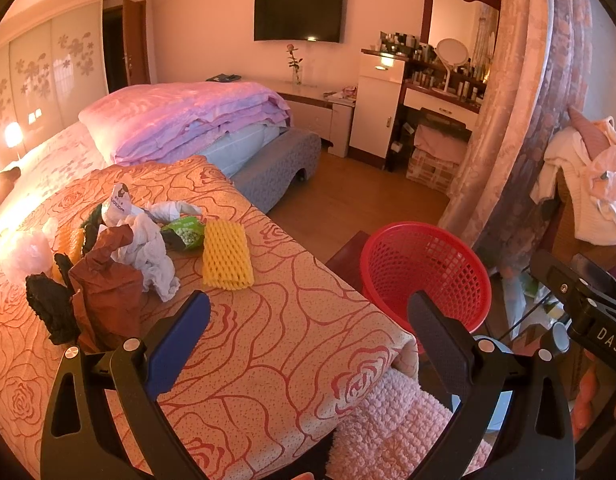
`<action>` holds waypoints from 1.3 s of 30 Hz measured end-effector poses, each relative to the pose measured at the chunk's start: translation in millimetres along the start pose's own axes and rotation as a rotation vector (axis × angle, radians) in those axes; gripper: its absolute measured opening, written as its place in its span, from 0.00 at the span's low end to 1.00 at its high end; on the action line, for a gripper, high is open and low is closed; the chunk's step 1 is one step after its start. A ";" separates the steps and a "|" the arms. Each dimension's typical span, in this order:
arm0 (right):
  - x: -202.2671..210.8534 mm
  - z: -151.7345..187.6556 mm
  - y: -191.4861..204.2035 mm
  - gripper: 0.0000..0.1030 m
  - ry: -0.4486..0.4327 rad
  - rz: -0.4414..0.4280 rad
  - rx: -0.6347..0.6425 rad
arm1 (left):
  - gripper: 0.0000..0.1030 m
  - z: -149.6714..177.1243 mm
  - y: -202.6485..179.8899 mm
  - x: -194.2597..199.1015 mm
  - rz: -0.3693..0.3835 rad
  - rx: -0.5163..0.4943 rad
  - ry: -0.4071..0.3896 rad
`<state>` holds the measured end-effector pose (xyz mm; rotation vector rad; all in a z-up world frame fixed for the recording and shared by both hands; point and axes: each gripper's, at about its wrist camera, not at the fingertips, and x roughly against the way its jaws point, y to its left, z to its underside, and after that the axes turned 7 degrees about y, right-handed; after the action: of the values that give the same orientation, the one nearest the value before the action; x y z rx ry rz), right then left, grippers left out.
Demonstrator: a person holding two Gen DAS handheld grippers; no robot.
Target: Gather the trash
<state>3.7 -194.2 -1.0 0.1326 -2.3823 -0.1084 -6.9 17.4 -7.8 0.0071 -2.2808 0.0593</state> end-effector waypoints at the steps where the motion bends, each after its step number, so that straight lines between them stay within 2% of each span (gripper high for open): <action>1: 0.0 0.0 -0.1 0.93 0.000 0.000 -0.001 | 0.92 -0.3 -0.3 0.0 0.000 0.001 0.000; 39: -2.7 -1.4 -1.7 0.93 0.005 0.000 0.000 | 0.92 -2.0 0.7 -0.7 0.003 0.005 0.004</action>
<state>6.8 -195.6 -2.0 0.1327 -2.3776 -0.1082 -4.9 18.2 -7.0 0.0065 -2.2765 0.0658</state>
